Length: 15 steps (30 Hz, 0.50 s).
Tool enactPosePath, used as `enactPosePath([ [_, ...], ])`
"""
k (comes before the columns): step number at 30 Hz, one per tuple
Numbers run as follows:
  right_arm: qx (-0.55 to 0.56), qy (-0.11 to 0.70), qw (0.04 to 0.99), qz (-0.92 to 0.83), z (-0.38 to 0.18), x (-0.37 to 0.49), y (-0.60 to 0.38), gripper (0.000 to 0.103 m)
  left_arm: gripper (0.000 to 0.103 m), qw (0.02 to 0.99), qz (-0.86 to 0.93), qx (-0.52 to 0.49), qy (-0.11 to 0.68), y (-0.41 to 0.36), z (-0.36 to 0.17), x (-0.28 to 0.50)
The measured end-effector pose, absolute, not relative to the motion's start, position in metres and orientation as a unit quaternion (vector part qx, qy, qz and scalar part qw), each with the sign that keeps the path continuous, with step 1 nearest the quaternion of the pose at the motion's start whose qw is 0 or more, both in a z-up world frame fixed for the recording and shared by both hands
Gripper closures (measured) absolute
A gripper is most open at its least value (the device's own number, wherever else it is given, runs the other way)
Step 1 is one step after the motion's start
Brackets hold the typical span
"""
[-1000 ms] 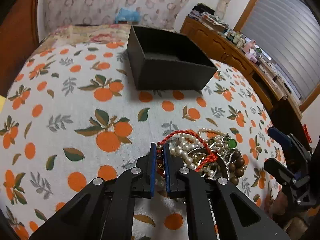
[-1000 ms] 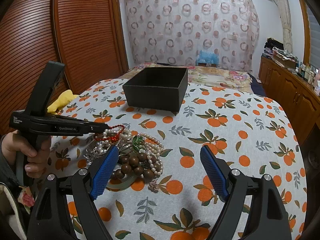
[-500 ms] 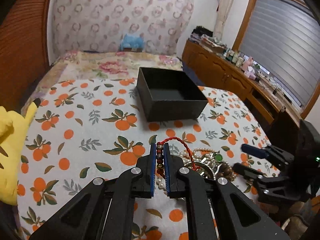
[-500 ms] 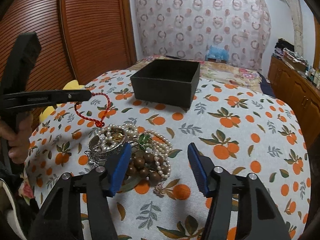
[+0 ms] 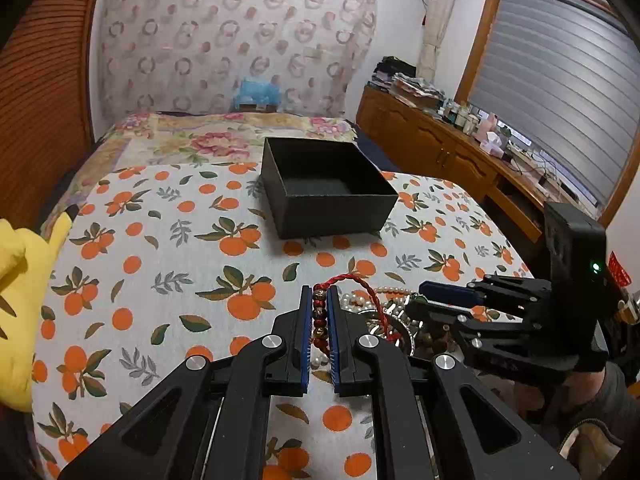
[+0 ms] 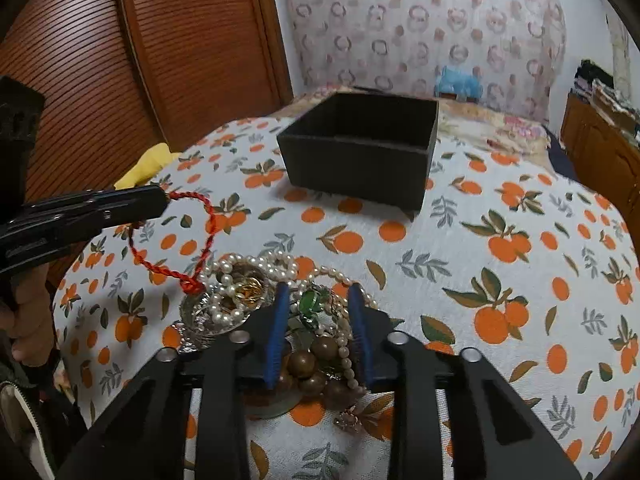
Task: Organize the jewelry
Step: 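Carry the red bracelet with the left tool into the black box and release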
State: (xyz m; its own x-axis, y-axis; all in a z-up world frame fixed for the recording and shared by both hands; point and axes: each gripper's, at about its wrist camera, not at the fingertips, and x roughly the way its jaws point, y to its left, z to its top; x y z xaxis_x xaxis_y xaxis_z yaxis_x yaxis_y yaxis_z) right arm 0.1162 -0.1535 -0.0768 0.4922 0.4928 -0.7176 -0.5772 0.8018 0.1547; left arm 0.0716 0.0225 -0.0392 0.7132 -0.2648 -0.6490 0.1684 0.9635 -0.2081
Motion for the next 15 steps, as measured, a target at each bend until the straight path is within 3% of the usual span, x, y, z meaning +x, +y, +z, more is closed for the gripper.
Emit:
enactPosePath([
  [1, -0.050, 0.398, 0.861, 0.313, -0.077, 0.117, -0.155, 0.091, 0.097, 0.923, -0.117, -0.068, 0.360, 0.022, -0.039, 0.071],
  [15, -0.050, 0.342, 0.886, 0.308, -0.026, 0.128, -0.186, 0.091, 0.097, 0.929, -0.114, -0.056, 0.347, 0.023, -0.031, 0.079],
])
